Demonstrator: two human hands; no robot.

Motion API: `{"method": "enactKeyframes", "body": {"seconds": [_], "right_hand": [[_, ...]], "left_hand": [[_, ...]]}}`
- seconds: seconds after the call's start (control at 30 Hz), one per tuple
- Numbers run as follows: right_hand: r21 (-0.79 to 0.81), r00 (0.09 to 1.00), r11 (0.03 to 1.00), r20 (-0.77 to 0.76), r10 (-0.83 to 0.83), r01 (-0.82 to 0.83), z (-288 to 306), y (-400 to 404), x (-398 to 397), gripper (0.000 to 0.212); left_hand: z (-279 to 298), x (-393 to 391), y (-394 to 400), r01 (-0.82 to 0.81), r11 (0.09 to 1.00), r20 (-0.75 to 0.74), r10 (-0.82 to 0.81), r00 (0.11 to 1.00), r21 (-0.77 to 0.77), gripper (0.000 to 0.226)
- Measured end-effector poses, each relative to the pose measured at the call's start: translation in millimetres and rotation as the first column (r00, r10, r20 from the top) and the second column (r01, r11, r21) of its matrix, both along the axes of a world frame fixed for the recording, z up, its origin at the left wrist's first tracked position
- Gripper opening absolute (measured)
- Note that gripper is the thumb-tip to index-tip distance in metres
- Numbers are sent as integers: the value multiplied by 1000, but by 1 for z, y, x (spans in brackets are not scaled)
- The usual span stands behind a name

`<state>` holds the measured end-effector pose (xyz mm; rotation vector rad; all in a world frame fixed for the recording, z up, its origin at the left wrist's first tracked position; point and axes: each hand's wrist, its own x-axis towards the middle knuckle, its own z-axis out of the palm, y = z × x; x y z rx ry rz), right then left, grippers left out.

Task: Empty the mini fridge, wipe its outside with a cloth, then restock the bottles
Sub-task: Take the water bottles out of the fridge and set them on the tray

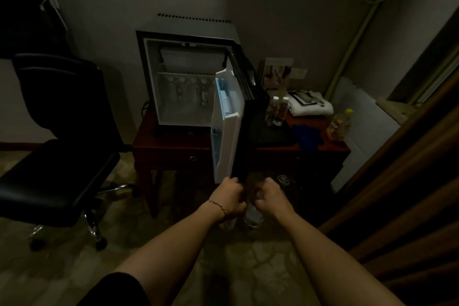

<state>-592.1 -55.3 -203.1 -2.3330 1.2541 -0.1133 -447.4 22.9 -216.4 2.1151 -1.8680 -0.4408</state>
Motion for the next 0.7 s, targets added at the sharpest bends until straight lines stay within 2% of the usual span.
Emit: {"method": "enactKeyframes", "body": {"seconds": [0.13,0.23,0.43,0.7], "right_hand": [[-11,999,999,8,34,-34,-1,-34,-39,14],[-16,1000,1000,23,-11,12,-1,-62,-61,16],[-39,997,997,-2,-72,72,5,-122,-91,27],[-34,993,993,-7,-115,115,6,-219,-99,25]], "left_hand": [[2,-38,-32,-18,997,-19,20,1000,75,35],[6,-57,-60,-108,989,-56,114,992,103,34],[4,-91,-125,-168,986,-56,168,984,11,25],[1,-95,-236,-148,989,-132,144,981,-20,15]]}}
